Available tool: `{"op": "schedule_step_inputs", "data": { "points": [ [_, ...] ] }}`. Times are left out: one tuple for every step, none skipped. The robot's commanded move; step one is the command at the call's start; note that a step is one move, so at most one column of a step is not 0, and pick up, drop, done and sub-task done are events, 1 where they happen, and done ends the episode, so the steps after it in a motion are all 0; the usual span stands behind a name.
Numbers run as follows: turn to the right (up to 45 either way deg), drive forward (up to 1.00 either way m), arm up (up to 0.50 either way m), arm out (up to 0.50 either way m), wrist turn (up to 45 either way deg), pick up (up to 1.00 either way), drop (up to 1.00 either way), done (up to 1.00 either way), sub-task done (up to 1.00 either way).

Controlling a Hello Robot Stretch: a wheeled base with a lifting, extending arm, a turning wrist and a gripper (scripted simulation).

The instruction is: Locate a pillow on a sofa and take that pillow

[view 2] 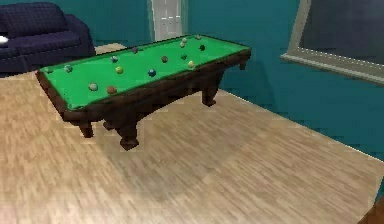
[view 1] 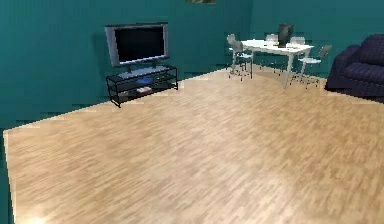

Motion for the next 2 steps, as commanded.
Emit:
{"op": "schedule_step_inputs", "data": {
  "points": [
    [21.0, 0.00, 0.00, 0.00, 0.0, 0.00, 0.00, 0.00, 0.00],
    [0.0, 1.00, 0.00, 0.00, 0.0, 0.00, 0.00, 0.00, 0.00]
  ]
}}
